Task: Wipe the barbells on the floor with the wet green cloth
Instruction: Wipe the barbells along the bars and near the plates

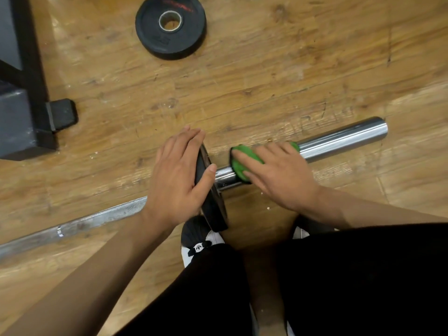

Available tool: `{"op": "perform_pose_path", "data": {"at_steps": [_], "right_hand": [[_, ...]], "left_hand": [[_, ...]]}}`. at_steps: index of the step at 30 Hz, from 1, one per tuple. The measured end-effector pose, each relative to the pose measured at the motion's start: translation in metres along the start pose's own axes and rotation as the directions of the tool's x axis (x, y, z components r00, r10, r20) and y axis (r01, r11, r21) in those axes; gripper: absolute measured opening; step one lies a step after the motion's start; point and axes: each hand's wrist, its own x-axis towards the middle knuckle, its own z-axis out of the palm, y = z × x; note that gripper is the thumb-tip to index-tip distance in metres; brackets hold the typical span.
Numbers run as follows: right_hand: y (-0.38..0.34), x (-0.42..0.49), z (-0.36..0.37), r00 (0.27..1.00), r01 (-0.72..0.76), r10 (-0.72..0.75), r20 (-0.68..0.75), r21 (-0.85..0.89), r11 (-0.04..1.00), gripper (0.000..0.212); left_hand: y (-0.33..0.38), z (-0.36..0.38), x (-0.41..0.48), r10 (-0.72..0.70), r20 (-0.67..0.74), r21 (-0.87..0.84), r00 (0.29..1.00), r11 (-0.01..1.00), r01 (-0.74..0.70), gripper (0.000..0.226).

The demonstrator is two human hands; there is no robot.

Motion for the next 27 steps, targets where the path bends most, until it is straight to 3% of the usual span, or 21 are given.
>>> {"op": "perform_pose_path", "data": {"at_steps": [2,5,8,13,16,20,23,27], "right_hand": [[0.017,-0.005,-0.004,0.991,-0.132,0.132,-0.026,-0.008,0.991,0.047],[-0.017,0.003,0.004,0.964,-0.257,0.255,-0.074,-0.017,0.966,0.048],[-0.054,0.019,0.016,0.984,-0.139,0.138,-0.115,0.002,0.990,0.053],[0.004,0.022,0.016,0.993,0.080,-0.086,-0.078,-0.081,0.994,0.064],[0.039,0.011,0.015,0.988,-0.025,0.010,-0.156,-0.099,0.995,0.064],[-0.005,0.037,0.018,0.957,-0.226,0.209,-0.200,-0.069,0.972,0.061],[-0.042,0.060,0.025,0.974,-0.148,0.143,-0.177,-0.017,0.989,0.060],[-0.002,0.059,0.022,0.991,-0.055,0.049,-0.126,-0.044,0.998,0.065]], "left_hand": [[0.000,-0.001,0.004,-0.049,0.005,-0.024,0.999,0.998,0.049,0.067],[-0.002,-0.003,0.011,-0.076,0.041,-0.046,0.996,0.996,0.078,0.068],[-0.010,-0.008,0.023,-0.064,0.087,-0.035,0.994,0.997,0.068,0.070],[-0.016,-0.019,0.048,-0.128,0.023,0.061,0.991,0.990,0.127,0.069],[-0.002,-0.019,0.039,-0.126,-0.015,0.073,0.992,0.989,0.127,0.068],[0.008,0.000,0.025,-0.173,-0.070,-0.004,0.982,0.985,0.173,0.081],[0.002,-0.003,0.041,-0.194,-0.092,-0.001,0.977,0.981,0.194,0.079],[-0.008,-0.010,0.047,-0.166,-0.137,0.043,0.977,0.984,0.173,0.074]]}}
